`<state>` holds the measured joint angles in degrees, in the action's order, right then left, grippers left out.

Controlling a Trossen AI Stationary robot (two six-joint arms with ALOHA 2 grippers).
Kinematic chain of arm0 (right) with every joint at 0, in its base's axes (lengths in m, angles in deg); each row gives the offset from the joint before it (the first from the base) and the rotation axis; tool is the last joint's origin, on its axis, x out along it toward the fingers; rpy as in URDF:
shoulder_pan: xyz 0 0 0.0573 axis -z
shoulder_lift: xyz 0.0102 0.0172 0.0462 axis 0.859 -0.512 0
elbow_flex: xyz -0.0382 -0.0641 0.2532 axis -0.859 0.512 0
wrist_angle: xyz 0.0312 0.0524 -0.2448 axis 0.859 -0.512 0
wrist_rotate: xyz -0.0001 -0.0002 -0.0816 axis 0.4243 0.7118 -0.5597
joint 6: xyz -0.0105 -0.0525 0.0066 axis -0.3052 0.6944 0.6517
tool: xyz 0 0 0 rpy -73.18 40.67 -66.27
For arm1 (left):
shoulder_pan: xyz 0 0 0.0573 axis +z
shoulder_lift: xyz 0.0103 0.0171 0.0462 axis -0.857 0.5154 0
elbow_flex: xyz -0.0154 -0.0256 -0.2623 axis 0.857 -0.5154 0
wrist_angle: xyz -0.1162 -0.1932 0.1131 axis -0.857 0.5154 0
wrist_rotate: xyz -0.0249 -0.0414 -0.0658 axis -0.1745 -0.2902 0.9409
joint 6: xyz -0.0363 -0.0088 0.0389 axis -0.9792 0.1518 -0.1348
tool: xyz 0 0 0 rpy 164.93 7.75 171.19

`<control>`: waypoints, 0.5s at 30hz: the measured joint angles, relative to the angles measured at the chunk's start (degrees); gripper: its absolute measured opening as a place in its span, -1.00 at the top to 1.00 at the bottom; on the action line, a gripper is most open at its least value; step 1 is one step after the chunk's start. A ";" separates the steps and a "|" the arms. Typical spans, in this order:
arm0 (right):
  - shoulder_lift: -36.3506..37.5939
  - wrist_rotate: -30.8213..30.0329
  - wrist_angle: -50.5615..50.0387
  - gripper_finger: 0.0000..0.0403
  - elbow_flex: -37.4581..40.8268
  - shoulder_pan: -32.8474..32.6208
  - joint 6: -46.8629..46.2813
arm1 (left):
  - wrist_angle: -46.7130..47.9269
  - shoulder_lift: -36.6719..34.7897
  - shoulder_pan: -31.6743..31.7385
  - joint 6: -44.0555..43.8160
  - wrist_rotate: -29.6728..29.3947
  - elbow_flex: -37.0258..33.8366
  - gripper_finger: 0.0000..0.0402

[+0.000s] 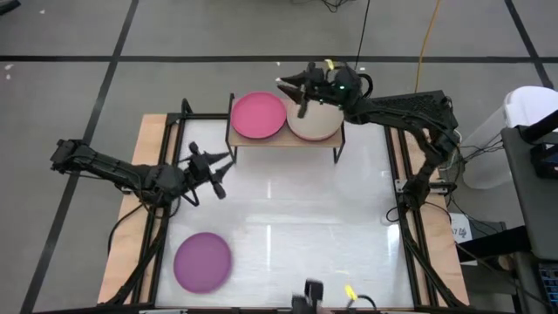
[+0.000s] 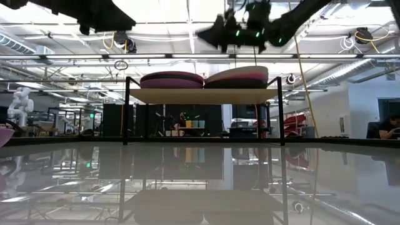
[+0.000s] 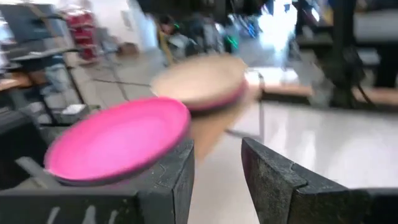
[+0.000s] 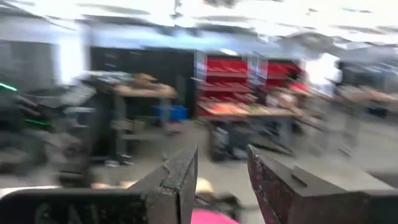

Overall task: Place and stack plates onto a shelf
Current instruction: Stack the purple plate on top of the pink plate on the shelf

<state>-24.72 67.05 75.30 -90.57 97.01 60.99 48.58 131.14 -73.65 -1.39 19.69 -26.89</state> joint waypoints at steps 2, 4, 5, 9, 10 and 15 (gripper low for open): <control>3.41 4.66 -1.88 0.39 0.00 -1.06 0.59 | 2.26 1.24 -0.44 0.59 1.39 0.00 0.31; 7.15 7.28 -5.92 0.40 0.34 -2.65 2.96 | 3.65 2.85 -0.86 1.44 1.47 0.28 0.31; 9.10 7.35 -7.81 0.41 0.97 -3.72 4.87 | 4.30 3.78 -1.03 1.82 1.54 0.74 0.31; 17.07 4.98 -11.45 0.41 6.07 -8.35 13.10 | 6.83 7.98 -1.55 0.85 3.91 4.38 0.31; 19.12 3.96 -11.61 0.41 7.87 -9.50 14.67 | 7.55 9.12 -1.63 0.19 4.59 5.45 0.31; 29.52 -3.20 -11.72 0.41 18.14 -13.54 20.23 | 15.59 15.80 -2.02 -2.95 6.67 11.51 0.31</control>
<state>4.81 63.85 63.58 -72.43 83.47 81.22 64.17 146.93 -75.67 -4.34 26.36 -15.38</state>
